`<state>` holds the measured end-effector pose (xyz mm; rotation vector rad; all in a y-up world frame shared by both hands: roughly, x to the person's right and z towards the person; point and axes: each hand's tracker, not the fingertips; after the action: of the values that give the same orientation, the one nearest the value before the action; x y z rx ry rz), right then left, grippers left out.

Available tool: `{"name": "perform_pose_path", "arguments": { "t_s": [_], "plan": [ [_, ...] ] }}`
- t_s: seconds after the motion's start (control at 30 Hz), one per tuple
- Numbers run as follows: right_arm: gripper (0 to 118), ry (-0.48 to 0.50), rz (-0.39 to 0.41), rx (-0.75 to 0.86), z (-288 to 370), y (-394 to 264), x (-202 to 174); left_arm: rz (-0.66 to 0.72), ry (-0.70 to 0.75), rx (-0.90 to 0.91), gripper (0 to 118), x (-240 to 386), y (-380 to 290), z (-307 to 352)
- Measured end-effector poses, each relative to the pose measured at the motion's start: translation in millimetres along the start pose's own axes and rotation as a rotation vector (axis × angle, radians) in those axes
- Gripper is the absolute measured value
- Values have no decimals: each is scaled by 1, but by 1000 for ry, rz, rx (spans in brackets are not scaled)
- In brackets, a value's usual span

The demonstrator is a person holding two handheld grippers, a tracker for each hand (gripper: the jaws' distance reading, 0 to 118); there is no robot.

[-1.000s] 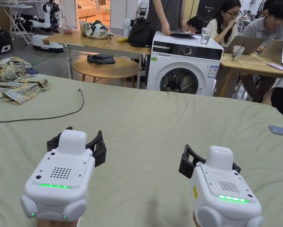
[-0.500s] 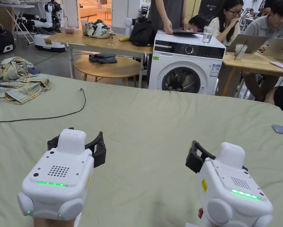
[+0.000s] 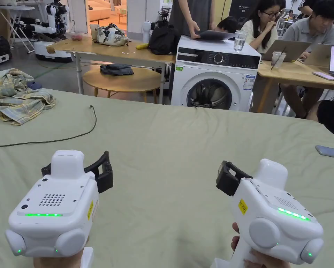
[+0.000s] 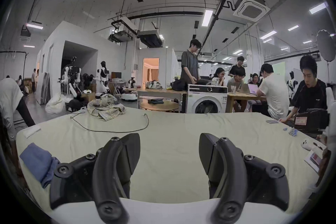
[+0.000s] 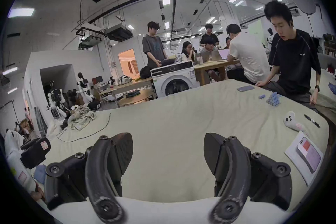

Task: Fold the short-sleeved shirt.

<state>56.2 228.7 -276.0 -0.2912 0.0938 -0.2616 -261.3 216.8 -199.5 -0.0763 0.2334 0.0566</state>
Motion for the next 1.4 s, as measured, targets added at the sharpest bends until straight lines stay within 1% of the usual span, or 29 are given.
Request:
{"name": "perform_pose_path", "arguments": {
  "t_s": [0.13, 0.27, 0.5, 0.87, 1.17, 1.27, 1.4],
  "plan": [
    [82, -8, -27, -26, -2, 2, 1, -14, 2, -10, 66, -1, 2, -3],
    [82, -13, -25, -44, -3, 2, 0, -10, 3, -22, 66, 0, 3, -3],
    [82, -3, 9, -42, -3, 0, -5, -41, -6, -28, 67, 4, 2, -3],
    [82, -29, 60, -18, -3, -3, -8, -63, -17, -47, 67, 5, -1, -5],
    [82, -89, 115, -14, -9, -3, -16, -50, -24, -63, 68, 5, 0, -6],
    [82, -127, 151, -12, -10, -5, -20, -52, -30, -67, 67, 6, 1, -6],
    [82, -149, 176, -2, -17, -8, -19, -61, -34, -70, 67, 7, 0, -6]
  ]
}}
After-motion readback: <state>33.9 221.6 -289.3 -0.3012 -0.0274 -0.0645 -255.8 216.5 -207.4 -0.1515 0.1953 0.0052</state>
